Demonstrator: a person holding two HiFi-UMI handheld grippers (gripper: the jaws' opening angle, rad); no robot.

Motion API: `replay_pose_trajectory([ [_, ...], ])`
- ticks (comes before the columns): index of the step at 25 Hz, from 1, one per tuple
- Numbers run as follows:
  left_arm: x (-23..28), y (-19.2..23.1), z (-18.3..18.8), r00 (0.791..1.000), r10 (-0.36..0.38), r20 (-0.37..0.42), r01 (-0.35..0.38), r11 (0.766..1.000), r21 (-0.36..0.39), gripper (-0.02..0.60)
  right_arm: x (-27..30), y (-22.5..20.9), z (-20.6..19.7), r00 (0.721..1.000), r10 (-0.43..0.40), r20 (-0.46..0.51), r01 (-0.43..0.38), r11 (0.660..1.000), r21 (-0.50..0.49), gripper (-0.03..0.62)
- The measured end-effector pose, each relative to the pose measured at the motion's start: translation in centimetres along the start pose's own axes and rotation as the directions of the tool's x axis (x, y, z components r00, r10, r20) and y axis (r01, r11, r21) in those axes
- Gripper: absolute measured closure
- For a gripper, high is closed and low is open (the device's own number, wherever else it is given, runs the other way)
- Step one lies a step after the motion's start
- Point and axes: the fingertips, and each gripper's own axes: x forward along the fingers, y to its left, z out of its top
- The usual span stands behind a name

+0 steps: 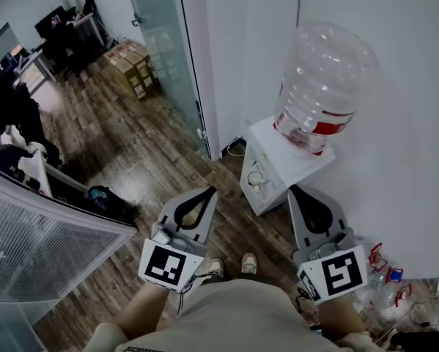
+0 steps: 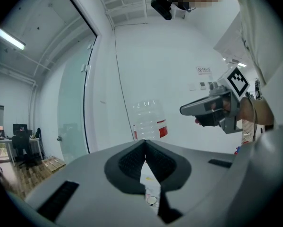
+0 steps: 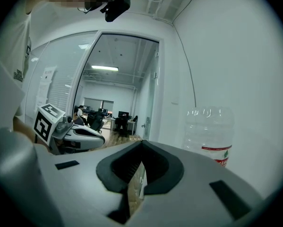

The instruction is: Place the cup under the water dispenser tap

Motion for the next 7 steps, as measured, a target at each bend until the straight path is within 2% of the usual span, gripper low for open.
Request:
replay_pose_trajectory([
  [7,-0.06,0.26,0.51,1.0,0.008,0.002,-0.008,1.0,0.004,0.575,-0.41,-0.6,1.06,1.0,-0.007,0.018,0.008,0.999,-0.039,0.588],
])
